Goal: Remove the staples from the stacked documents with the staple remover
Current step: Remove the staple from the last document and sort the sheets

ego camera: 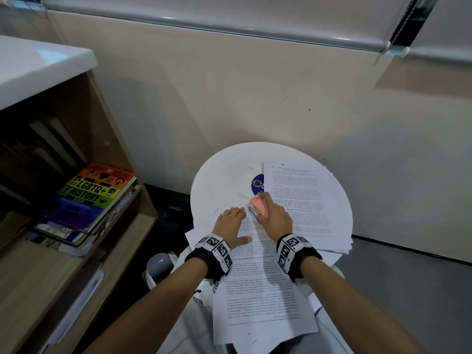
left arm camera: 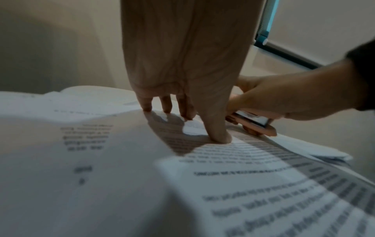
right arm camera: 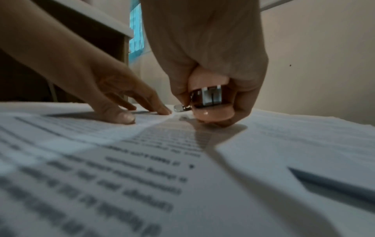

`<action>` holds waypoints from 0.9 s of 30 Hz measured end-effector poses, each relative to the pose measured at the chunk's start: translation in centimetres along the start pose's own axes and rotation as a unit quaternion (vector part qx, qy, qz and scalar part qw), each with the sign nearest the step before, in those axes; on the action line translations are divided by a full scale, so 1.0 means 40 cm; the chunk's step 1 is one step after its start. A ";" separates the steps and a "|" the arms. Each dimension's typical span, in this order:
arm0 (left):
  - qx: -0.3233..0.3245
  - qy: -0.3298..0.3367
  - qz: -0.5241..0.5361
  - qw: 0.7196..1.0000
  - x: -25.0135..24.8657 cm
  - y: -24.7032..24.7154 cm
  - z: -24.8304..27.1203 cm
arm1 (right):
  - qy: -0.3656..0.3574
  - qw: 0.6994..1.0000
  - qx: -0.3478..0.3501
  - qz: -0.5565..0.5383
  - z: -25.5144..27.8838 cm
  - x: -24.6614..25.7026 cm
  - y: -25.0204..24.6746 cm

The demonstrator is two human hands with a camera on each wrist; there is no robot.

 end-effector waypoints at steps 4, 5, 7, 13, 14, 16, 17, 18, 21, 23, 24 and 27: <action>0.000 -0.007 0.119 0.993 0.008 -0.016 0.004 | 0.013 0.997 -0.028 -0.078 0.040 -0.020 -0.029; -0.019 -0.025 0.193 0.981 0.014 -0.030 0.006 | 0.014 0.995 -0.035 -0.089 0.050 -0.023 -0.037; -0.040 -0.064 0.353 0.933 0.018 -0.052 0.016 | 0.013 0.993 -0.045 -0.108 0.067 -0.023 -0.048; -0.052 -0.109 0.497 0.859 -0.017 -0.075 0.024 | -0.011 0.990 -0.059 -0.125 0.107 0.004 -0.055; -0.055 -0.110 0.498 0.858 -0.019 -0.082 0.024 | -0.011 0.991 -0.060 -0.120 0.114 0.004 -0.059; -0.065 -0.115 0.494 0.859 -0.010 -0.100 0.020 | -0.014 0.993 -0.050 -0.104 0.127 0.003 -0.067; -0.075 -0.121 0.486 0.863 -0.001 -0.110 0.017 | -0.013 0.995 -0.041 -0.095 0.134 -0.003 -0.069; -0.083 -0.127 0.476 0.866 0.011 -0.116 0.010 | -0.008 0.995 -0.037 -0.092 0.142 -0.013 -0.071; -0.086 -0.141 0.428 0.889 0.039 -0.118 -0.017 | 0.038 0.987 -0.054 -0.145 0.159 -0.080 -0.064; -0.080 -0.133 0.350 0.924 0.032 -0.113 -0.034 | 0.086 0.969 -0.083 -0.215 0.169 -0.129 -0.052; -0.073 -0.124 0.311 0.940 0.020 -0.109 -0.040 | 0.112 0.957 -0.099 -0.250 0.174 -0.150 -0.046; -0.046 -0.086 0.222 0.970 -0.035 -0.095 -0.047 | 0.162 0.928 -0.130 -0.310 0.186 -0.185 -0.034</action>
Point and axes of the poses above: each hand's wrist, its own z-axis away from the middle knuckle, its own y-axis out of the palm, x = y × z, the point moved 9 cm from there along -z, towards the middle knuckle, and after that the axes turned 14 degrees about -y, right-handed, at the moved point
